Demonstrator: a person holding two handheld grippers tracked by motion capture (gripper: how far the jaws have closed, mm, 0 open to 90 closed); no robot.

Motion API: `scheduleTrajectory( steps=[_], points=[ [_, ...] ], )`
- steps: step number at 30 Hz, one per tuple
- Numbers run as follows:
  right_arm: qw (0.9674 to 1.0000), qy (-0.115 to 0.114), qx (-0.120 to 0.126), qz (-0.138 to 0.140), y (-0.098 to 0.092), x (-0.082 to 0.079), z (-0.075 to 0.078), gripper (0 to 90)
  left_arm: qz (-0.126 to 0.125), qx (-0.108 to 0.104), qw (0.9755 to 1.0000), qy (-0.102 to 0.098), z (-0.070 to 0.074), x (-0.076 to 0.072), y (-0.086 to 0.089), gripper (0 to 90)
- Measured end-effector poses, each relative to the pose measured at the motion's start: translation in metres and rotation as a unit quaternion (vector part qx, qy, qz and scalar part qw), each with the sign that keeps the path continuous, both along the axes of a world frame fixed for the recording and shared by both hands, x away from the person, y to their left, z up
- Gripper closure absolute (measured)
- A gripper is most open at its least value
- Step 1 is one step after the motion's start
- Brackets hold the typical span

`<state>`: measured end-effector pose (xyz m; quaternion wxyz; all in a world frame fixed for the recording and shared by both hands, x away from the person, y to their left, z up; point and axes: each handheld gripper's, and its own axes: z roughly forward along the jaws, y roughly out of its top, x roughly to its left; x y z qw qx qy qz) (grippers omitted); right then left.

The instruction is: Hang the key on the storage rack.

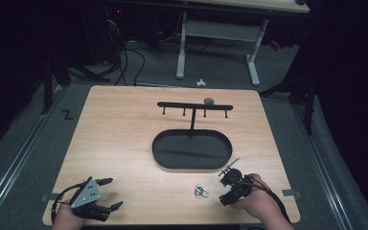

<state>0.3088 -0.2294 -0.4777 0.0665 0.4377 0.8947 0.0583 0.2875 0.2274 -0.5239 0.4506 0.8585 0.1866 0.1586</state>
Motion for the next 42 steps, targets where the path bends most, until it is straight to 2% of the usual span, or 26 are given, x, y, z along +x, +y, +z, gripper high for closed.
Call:
scheduleTrajectory(
  steps=[6, 11, 23, 24, 33, 37, 40, 42],
  points=[
    [0.9998, -0.004, 0.007, 0.018, 0.022, 0.001, -0.003, 28.9, 0.000, 0.000, 1.0000, 0.000, 0.000, 0.000, 0.000, 15.4],
    [0.9994, -0.004, 0.004, 0.034, 0.039, 0.003, -0.006, 30.4, 0.000, -0.001, 1.0000, 0.000, 0.000, 0.000, 0.001, 15.3],
    [0.9978, -0.014, 0.003, 0.065, 0.061, 0.011, -0.010, 37.1, 0.000, -0.005, 1.0000, -0.001, 0.001, -0.001, 0.002, 15.3],
    [0.9972, -0.016, 0.001, 0.073, 0.063, 0.012, -0.010, 40.0, 0.000, -0.004, 1.0000, 0.000, 0.001, -0.001, 0.003, 15.4],
    [0.9960, -0.025, 0.005, 0.085, 0.074, 0.017, -0.008, 46.8, 0.001, -0.004, 1.0000, 0.000, 0.001, -0.001, 0.004, 15.3],
    [0.9943, -0.027, 0.009, 0.103, 0.078, 0.017, -0.007, 57.6, 0.001, -0.003, 1.0000, 0.001, 0.001, -0.001, 0.004, 15.4],
    [0.9929, -0.033, 0.009, 0.114, 0.079, 0.017, -0.007, 58.7, 0.002, -0.004, 1.0000, 0.001, 0.001, -0.001, 0.004, 15.4],
    [0.9919, -0.042, 0.012, 0.119, 0.080, 0.017, -0.006, 63.4, 0.002, -0.004, 1.0000, 0.001, 0.001, -0.001, 0.004, 15.4]
  ],
)
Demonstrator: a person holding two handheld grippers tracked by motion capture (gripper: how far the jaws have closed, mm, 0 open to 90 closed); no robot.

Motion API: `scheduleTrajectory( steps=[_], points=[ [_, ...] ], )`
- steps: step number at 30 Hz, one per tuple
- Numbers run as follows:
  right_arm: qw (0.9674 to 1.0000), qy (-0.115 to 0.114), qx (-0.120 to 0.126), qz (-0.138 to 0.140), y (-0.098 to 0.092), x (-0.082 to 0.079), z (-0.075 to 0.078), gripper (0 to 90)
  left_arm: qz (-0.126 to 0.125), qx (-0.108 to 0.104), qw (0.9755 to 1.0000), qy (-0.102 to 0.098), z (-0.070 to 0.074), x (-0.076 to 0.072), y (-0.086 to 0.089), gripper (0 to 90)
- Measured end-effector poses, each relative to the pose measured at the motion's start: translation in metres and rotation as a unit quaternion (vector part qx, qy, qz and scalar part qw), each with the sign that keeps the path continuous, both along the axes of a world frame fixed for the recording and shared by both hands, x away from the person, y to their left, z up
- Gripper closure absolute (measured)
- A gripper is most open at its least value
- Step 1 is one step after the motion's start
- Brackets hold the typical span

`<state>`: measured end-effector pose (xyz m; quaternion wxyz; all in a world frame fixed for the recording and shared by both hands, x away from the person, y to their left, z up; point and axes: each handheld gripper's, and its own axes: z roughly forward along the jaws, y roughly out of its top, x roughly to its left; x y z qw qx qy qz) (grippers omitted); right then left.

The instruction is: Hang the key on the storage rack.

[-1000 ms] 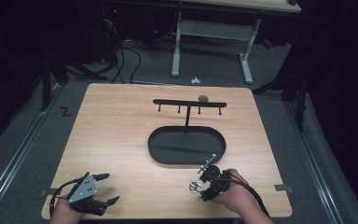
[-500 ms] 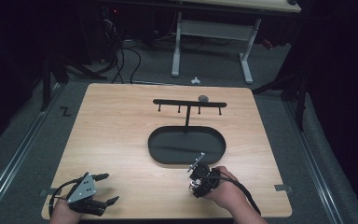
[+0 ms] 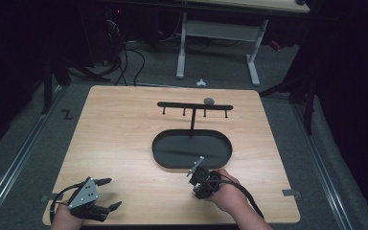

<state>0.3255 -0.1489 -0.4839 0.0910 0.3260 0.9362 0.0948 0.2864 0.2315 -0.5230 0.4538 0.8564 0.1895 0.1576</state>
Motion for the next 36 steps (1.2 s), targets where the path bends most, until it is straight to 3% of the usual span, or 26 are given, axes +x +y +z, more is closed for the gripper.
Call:
scheduleTrajectory(
  steps=[10, 22, 28, 36],
  points=[
    [0.9999, 0.004, 0.011, -0.007, -0.004, 0.000, 0.004, 87.5, -0.001, 0.002, 1.0000, 0.001, -0.001, 0.000, 0.000, 15.3],
    [0.9985, 0.012, 0.038, -0.037, -0.010, 0.002, 0.005, 88.6, -0.001, 0.002, 1.0000, 0.002, -0.001, 0.000, 0.000, 15.4],
    [0.9961, 0.021, 0.059, -0.063, -0.018, 0.002, 0.012, 88.6, -0.002, 0.001, 1.0000, 0.002, -0.001, 0.000, -0.001, 15.3],
    [0.9938, 0.025, 0.063, -0.088, -0.033, 0.000, 0.025, 88.5, -0.003, 0.003, 1.0000, 0.002, -0.001, 0.001, -0.002, 15.4]
  ],
)
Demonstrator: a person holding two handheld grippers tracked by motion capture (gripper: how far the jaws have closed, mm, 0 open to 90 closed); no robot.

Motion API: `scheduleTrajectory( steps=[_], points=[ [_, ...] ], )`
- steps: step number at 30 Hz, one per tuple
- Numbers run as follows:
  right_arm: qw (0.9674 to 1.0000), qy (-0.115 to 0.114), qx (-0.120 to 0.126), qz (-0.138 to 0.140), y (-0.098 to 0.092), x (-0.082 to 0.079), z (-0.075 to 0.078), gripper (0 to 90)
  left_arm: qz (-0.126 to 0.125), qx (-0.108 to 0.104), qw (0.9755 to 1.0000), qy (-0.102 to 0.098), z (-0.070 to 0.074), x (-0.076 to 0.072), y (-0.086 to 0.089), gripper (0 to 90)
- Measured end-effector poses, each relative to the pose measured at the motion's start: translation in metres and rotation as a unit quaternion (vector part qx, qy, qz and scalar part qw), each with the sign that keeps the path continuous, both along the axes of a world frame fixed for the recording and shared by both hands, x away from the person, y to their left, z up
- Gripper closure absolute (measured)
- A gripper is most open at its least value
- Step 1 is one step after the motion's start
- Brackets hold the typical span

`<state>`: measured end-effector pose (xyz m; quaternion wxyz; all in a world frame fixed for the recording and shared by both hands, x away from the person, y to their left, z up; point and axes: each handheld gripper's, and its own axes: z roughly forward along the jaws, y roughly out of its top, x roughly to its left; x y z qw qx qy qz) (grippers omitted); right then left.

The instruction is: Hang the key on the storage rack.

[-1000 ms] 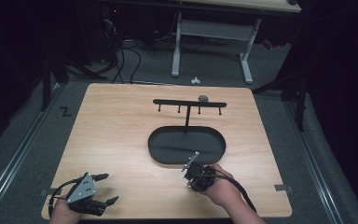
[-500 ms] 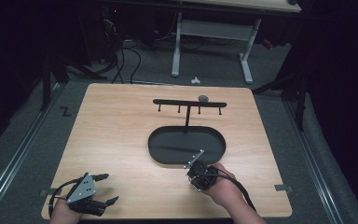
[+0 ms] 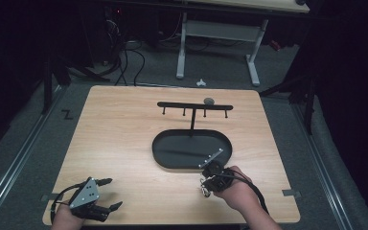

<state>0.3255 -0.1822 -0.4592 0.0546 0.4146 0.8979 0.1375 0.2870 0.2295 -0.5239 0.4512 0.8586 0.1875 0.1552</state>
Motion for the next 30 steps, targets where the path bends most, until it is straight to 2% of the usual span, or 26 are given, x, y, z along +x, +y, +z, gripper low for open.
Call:
scheduleTrajectory(
  steps=[5, 6, 7, 11, 19, 30],
  points=[
    [0.9999, 0.003, 0.006, -0.015, -0.011, -0.001, 0.007, 88.5, 0.000, 0.001, 1.0000, 0.001, 0.000, 0.000, -0.001, 15.4],
    [0.9993, 0.010, 0.007, -0.036, -0.012, -0.003, 0.009, 88.6, 0.000, 0.000, 1.0000, 0.001, 0.000, 0.000, -0.001, 15.4],
    [0.9991, 0.007, 0.010, -0.040, -0.019, -0.004, 0.012, 88.5, 0.000, 0.001, 1.0000, 0.001, 0.000, 0.000, -0.001, 15.4],
    [0.9990, 0.002, 0.015, -0.043, -0.031, -0.004, 0.018, 88.5, 0.000, 0.002, 1.0000, 0.001, 0.000, 0.000, -0.001, 15.3],
    [0.9978, -0.001, 0.010, -0.066, -0.050, -0.005, 0.027, 88.6, -0.001, 0.003, 1.0000, 0.000, -0.001, 0.000, -0.002, 15.4],
    [0.9956, -0.002, 0.007, -0.094, -0.068, -0.005, 0.034, 88.6, -0.001, 0.004, 1.0000, 0.000, 0.000, 0.000, -0.001, 15.4]
  ],
)
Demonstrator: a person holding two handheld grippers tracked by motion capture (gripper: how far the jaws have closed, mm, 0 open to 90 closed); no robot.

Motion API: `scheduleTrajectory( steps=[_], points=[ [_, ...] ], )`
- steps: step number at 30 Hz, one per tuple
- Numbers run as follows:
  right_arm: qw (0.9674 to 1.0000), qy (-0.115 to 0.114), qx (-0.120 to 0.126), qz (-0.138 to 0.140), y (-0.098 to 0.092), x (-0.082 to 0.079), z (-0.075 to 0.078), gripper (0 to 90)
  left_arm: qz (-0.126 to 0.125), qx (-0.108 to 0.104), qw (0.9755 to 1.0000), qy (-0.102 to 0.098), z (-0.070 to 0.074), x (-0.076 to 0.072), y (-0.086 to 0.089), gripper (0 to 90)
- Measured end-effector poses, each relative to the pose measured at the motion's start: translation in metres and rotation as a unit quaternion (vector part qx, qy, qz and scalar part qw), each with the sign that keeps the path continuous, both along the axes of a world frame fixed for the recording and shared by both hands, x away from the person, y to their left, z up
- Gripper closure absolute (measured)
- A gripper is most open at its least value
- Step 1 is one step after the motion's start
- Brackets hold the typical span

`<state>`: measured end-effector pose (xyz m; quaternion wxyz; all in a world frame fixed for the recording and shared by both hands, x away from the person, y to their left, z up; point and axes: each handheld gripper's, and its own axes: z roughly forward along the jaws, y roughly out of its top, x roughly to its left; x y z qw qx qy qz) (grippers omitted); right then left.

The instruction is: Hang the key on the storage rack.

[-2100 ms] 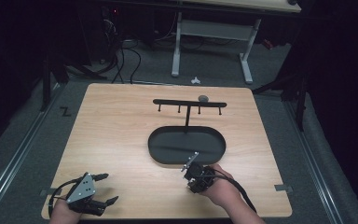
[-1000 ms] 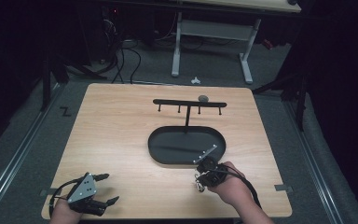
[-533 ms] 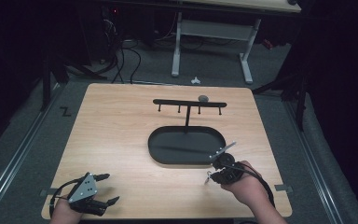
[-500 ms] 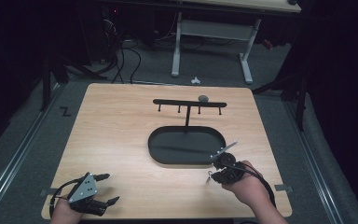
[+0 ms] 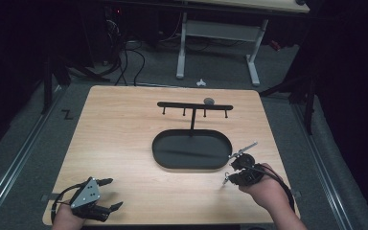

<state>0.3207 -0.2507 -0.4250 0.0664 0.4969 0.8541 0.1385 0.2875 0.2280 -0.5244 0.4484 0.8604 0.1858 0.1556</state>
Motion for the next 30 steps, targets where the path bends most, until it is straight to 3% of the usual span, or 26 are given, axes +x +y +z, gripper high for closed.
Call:
scheduleTrajectory(
  steps=[18, 30],
  points=[
    [0.9996, -0.010, -0.008, -0.026, -0.022, 0.003, 0.010, 88.6, 0.000, 0.000, 1.0000, 0.001, 0.000, 0.000, -0.001, 15.3],
    [0.9993, -0.015, 0.000, -0.033, -0.023, 0.008, 0.021, 88.5, 0.000, 0.001, 1.0000, 0.001, 0.000, 0.000, -0.001, 15.3]
  ],
)
